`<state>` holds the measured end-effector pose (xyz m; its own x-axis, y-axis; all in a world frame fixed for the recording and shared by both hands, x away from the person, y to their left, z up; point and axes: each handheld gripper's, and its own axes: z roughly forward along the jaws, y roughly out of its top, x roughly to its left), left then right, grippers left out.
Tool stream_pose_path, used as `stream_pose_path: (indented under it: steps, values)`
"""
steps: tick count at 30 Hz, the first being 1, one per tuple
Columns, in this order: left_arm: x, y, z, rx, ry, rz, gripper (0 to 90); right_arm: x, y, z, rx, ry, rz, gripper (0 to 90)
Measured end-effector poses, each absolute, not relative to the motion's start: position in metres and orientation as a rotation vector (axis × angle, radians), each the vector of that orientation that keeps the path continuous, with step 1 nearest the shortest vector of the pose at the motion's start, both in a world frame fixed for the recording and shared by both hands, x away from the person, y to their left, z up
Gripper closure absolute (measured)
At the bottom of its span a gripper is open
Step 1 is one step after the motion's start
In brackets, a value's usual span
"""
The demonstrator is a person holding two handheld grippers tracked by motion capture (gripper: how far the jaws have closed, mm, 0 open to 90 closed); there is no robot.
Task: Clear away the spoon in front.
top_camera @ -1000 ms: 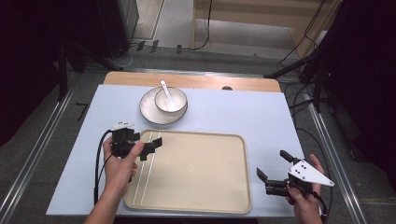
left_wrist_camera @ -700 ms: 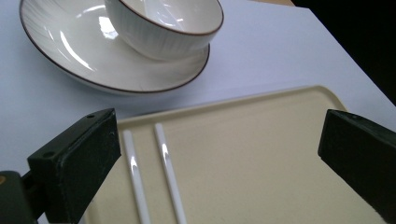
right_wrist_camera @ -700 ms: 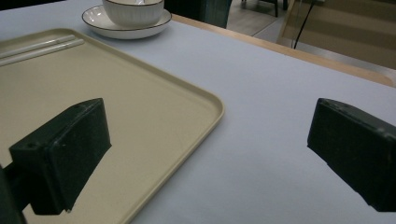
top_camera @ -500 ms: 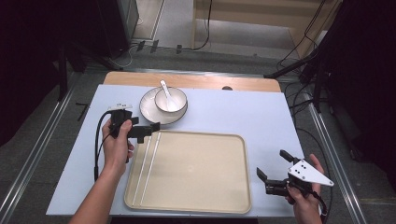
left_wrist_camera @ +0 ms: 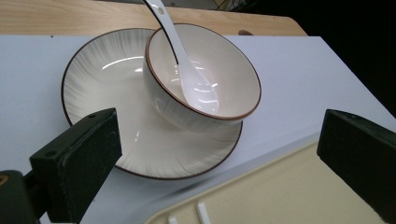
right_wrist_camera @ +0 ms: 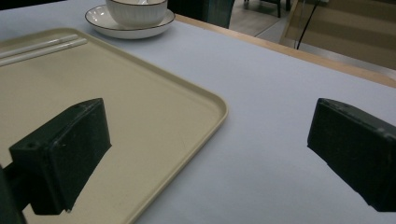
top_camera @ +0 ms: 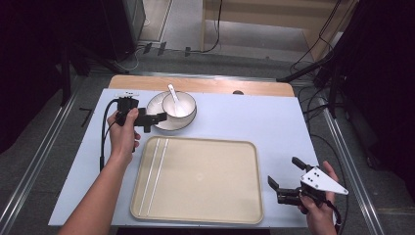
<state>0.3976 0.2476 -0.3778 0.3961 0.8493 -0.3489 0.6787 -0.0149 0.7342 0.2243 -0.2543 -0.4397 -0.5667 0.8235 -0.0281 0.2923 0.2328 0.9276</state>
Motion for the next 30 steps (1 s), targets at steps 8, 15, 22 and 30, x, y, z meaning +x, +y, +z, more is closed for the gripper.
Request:
stream_pose_path:
  steps: [8, 15, 22, 30]
  values:
    - [0.424, 0.252, -0.381, 1.752, 1.369, 0.231, 2.2, 0.225, -0.254, -0.440, 1.025, 1.984, 1.320, 0.0]
    - [0.448, 0.252, -0.391, 1.750, 1.388, 0.198, 5.2, 0.226, -0.254, -0.442, 1.024, 1.990, 1.312, 0.0]
    - [0.473, 0.243, -0.396, 1.740, 1.443, 0.185, 12.8, 0.226, -0.255, -0.442, 1.035, 1.988, 1.316, 0.0]
    - [0.493, 0.238, -0.402, 1.704, 1.463, 0.209, 27.1, 0.226, -0.257, -0.443, 1.041, 1.988, 1.313, 0.0]
